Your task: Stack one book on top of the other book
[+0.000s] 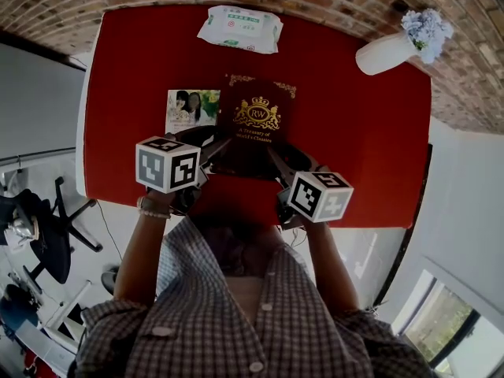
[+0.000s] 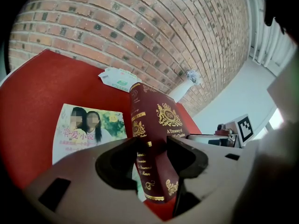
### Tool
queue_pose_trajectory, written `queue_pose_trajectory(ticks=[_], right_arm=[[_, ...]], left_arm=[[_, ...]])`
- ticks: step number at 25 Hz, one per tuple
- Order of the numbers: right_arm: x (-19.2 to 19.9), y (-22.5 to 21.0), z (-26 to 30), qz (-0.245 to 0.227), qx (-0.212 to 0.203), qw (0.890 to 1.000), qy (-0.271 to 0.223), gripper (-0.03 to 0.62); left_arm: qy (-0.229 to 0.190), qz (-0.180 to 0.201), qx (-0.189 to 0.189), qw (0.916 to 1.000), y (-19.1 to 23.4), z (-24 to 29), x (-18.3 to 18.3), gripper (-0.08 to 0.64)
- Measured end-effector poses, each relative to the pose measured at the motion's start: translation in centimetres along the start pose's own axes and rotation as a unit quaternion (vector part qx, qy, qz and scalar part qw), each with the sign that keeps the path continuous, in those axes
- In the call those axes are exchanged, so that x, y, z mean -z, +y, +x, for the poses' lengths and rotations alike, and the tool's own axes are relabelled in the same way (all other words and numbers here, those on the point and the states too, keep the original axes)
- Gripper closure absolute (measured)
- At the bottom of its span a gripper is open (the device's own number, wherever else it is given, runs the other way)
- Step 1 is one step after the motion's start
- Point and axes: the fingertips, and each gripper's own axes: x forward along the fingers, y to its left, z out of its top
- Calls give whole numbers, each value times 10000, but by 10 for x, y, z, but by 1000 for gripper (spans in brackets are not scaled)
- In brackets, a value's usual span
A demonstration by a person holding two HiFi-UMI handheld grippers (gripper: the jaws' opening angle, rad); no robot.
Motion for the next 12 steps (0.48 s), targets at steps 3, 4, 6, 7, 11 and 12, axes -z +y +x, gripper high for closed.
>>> queue_pose_trajectory(ticks=[3,4,6,7,11,12], right_arm=[[-3,11,5,-97,-40,9999,19,400],[-3,14,6,-118,-52,9999,31,400],[-2,21,10,-126,-82,9999,52,400],[-2,24,12,-123,-96,9999,63,400],[1,37,21,-152,-118,9998,113,400],[2,40,23,-161,-121,9997,129,400]], left_arm=[[-81,-80,-27,9999,6,-10,-1,353],[-99,-94,-38,9999,8,-13,-2,353],[-129,-113,-66,9998,12,-19,-2,353],[-140,-122,-80,9998,15,-22,-3,353],[-141,-153,-118,9997,26,-35,-2,353],[-135,-155,-127,9997,28,-37,-1,353]])
